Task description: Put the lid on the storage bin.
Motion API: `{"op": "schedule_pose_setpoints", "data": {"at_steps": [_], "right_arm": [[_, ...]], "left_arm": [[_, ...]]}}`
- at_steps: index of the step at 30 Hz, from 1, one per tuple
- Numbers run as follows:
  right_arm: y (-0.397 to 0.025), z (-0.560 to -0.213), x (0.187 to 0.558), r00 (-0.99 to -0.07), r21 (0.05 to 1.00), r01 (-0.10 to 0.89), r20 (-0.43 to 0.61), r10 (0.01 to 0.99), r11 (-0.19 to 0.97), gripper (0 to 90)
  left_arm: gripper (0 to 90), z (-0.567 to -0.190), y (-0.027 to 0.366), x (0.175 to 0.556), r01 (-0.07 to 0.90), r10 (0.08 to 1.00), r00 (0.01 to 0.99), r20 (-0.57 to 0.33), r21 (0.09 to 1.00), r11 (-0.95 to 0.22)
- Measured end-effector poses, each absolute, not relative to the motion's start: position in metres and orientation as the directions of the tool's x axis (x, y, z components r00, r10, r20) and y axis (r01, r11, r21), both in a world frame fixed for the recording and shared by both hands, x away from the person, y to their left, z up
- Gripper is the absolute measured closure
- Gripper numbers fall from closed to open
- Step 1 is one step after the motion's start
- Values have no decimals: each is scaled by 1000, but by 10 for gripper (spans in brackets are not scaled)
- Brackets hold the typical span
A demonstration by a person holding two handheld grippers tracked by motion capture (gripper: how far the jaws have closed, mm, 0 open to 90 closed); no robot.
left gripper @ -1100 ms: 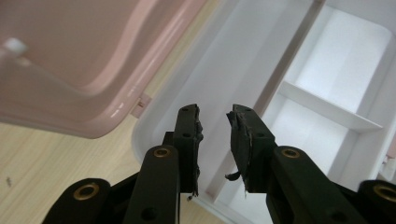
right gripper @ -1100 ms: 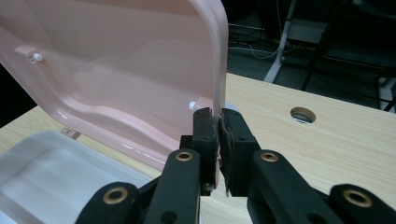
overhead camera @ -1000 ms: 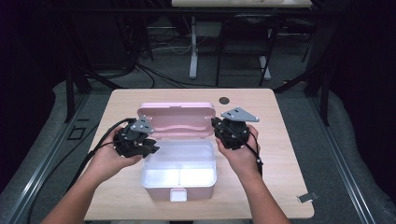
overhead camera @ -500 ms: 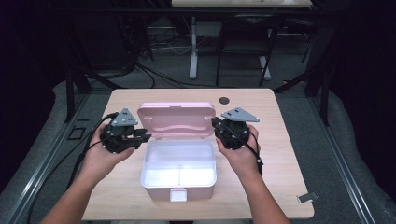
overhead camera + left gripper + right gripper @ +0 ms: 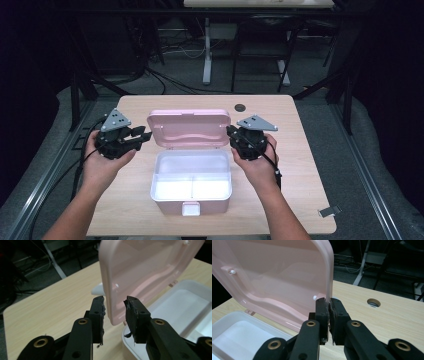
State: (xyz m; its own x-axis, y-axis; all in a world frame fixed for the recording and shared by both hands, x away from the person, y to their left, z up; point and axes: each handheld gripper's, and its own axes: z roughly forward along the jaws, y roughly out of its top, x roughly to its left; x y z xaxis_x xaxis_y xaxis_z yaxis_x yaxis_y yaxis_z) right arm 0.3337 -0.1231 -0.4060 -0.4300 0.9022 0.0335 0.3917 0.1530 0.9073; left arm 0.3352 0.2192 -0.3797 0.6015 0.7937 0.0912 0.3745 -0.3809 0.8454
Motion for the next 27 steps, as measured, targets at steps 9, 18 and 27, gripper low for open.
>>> {"op": "schedule_pose_setpoints", "data": {"at_steps": [9, 18, 27], "right_arm": [[-124, -406, 333, -433, 909, 389, 34, 901, 153, 861], [-125, -406, 334, -442, 908, 391, 43, 896, 149, 860], [-125, -406, 335, -449, 906, 394, 46, 892, 152, 831]], "left_arm": [[642, -377, 218, 340, 336, 813, 578, 69, 888, -314], [765, -378, 213, 343, 288, 820, 569, 63, 919, -271], [813, -377, 212, 341, 279, 827, 557, 76, 921, -272]]}}
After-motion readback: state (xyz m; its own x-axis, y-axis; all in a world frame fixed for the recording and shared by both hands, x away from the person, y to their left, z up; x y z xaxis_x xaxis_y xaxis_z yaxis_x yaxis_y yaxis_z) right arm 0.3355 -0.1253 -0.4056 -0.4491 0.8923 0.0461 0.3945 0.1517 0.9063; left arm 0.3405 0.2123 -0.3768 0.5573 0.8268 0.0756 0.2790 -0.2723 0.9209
